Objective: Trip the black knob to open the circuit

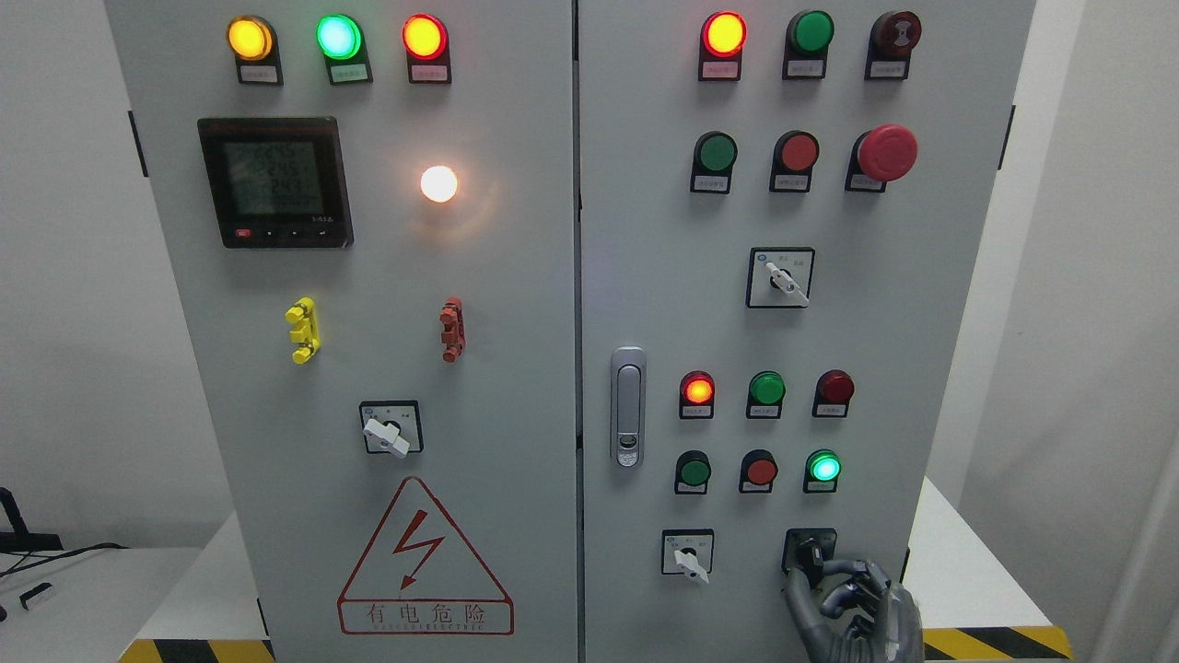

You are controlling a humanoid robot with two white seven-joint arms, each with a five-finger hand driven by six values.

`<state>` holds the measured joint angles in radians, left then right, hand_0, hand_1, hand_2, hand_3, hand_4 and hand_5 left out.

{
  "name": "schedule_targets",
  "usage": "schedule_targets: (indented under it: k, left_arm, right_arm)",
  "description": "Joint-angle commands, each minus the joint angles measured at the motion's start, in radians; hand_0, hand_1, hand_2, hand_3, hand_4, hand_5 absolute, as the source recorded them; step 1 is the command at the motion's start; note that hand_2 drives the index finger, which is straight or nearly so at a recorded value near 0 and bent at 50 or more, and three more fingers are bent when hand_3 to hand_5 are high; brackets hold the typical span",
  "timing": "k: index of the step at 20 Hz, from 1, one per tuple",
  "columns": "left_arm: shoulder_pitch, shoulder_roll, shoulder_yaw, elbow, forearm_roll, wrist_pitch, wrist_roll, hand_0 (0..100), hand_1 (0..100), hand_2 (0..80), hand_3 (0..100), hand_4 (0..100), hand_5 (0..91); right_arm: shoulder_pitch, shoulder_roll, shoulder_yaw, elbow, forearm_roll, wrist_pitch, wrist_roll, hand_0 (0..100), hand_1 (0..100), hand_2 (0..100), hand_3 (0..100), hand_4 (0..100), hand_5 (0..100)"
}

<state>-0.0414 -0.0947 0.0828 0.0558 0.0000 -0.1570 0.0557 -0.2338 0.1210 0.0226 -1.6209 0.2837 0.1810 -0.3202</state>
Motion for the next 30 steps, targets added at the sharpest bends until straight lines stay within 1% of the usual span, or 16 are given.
schedule_targets:
  k: [1, 9, 26, 30]
  left_arm:
    - [0.000, 0.001, 0.000, -0.001, -0.031, 0.001, 0.000, 12, 39, 0.0, 0, 0, 0.0]
    - [0.000, 0.001, 0.000, -0.001, -0.031, 0.001, 0.000, 12, 39, 0.0, 0, 0, 0.0]
    - [0.000, 0.001, 0.000, -0.001, -0.031, 0.001, 0.000, 12, 39, 0.0, 0, 0, 0.0]
    - [0.000, 0.000, 0.000, -0.001, -0.031, 0.001, 0.000, 12, 39, 0.0, 0, 0, 0.0]
  right_arm:
    - [0.002, -0.001, 0.005, -0.001, 0.018, -0.002, 0.001, 31, 76, 52, 82, 81, 96]
    - [0.004, -0.009, -0.004, -0.001, 0.043, -0.003, 0.001, 30, 77, 52, 82, 81, 96]
    - [0.005, -0.012, -0.018, -0.005, 0.045, -0.003, -0.002, 29, 77, 51, 82, 81, 96]
    - [0.014, -0.020, -0.018, -0.007, 0.043, -0.011, 0.000, 29, 78, 51, 82, 81, 96]
